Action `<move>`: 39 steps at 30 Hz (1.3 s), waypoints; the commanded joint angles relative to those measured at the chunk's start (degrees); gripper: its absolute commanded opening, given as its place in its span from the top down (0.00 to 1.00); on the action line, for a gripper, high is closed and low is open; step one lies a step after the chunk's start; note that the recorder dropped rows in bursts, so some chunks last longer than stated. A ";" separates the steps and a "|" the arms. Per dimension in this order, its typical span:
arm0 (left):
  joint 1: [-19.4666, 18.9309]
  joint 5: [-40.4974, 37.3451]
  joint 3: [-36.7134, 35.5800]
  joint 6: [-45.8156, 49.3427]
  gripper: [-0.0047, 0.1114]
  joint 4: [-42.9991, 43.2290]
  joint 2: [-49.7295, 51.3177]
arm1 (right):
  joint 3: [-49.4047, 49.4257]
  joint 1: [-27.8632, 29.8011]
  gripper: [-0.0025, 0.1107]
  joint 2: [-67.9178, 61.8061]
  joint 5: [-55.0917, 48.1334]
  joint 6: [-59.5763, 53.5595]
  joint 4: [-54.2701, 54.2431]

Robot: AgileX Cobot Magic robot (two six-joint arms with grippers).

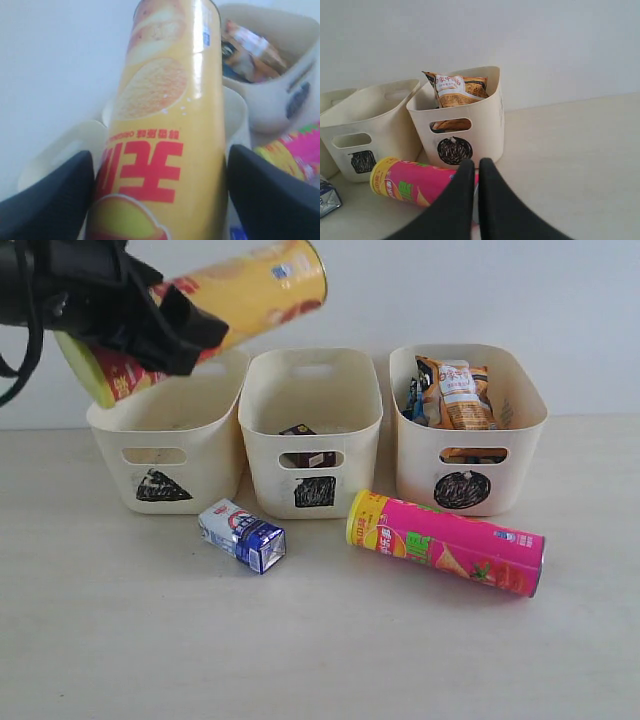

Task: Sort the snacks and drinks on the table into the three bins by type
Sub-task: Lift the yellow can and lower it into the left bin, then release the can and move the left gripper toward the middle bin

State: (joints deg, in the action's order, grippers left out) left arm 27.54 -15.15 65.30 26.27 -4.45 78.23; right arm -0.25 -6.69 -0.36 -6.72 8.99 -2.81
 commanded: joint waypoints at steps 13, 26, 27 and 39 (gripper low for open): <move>-11.75 33.28 0.07 -16.38 0.93 -3.31 15.03 | 0.25 0.36 0.98 0.36 0.01 -0.06 0.05; -13.13 43.27 4.33 -16.38 0.86 -10.28 33.51 | 0.25 0.36 0.98 0.36 0.40 -0.07 0.05; -13.13 41.64 5.38 -16.38 0.82 -10.28 34.18 | 0.25 0.36 0.98 0.36 0.40 -0.07 0.05; -13.13 21.96 14.93 -16.38 0.24 -10.97 34.96 | 0.25 0.36 0.98 0.36 0.40 -0.07 0.05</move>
State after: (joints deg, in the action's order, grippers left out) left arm 14.54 11.72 78.50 10.55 -14.95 114.98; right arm -0.25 -6.69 -0.36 -6.72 9.10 -2.81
